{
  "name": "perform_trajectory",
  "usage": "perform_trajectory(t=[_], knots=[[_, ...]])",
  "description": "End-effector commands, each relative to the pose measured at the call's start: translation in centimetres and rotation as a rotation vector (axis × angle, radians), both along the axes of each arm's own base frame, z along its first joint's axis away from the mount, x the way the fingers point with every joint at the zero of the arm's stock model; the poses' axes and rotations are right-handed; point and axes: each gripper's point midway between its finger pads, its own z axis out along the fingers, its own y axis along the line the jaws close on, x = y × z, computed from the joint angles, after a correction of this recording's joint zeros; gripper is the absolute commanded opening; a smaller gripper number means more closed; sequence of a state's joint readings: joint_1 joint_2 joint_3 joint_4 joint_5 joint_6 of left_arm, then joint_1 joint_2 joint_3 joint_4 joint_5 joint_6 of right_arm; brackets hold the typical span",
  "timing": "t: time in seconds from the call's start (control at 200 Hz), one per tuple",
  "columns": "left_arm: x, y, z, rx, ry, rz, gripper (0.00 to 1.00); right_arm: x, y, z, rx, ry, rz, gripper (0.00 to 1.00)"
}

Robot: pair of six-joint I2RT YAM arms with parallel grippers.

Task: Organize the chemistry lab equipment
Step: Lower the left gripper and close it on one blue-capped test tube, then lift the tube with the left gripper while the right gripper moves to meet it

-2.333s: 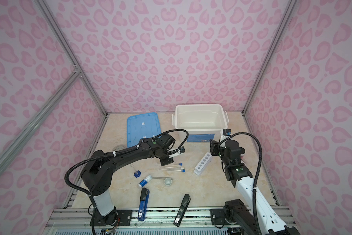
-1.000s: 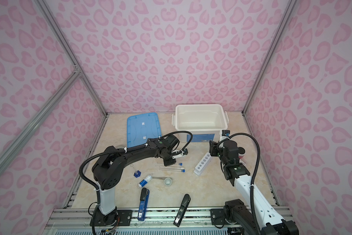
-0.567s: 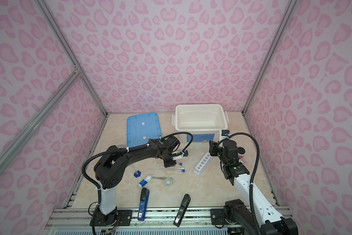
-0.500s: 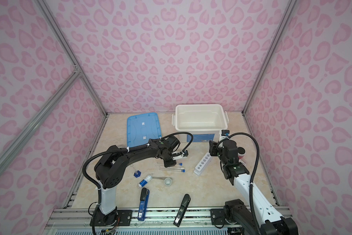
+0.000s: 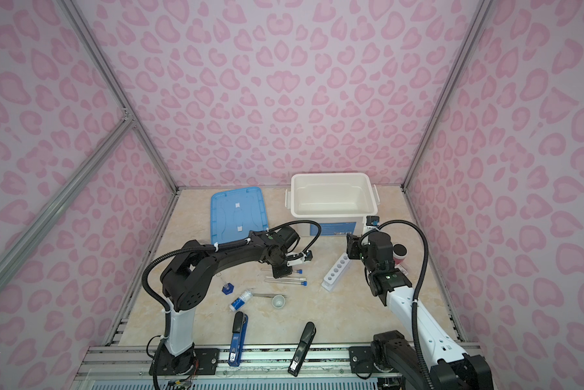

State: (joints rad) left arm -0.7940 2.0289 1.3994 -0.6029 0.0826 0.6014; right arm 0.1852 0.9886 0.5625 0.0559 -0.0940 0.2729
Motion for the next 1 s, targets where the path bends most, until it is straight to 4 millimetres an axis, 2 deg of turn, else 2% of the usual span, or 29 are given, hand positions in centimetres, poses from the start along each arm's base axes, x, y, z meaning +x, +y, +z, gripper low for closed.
perform_trajectory(t=[0.0,0.45,0.735,0.845,0.995], knots=[[0.0,0.0,-0.5,0.01,0.005,-0.004,0.23,0.4,0.0,0.2,0.003,-0.019,-0.006,0.54],[0.3,-0.4,-0.2,-0.004,-0.001,-0.006,0.12,0.7,0.3,-0.1,0.021,-0.01,-0.001,0.54],[0.8,-1.7,1.2,-0.063,-0.011,-0.007,0.1,0.4,0.5,0.0,0.058,0.004,0.015,0.56],[0.8,-2.1,2.3,-0.102,-0.021,-0.001,0.1,0.2,0.8,-0.2,0.07,0.027,0.031,0.57],[0.9,-3.1,5.5,-0.194,-0.046,0.003,0.09,-0.2,1.4,-0.2,0.101,0.047,0.055,0.57]])
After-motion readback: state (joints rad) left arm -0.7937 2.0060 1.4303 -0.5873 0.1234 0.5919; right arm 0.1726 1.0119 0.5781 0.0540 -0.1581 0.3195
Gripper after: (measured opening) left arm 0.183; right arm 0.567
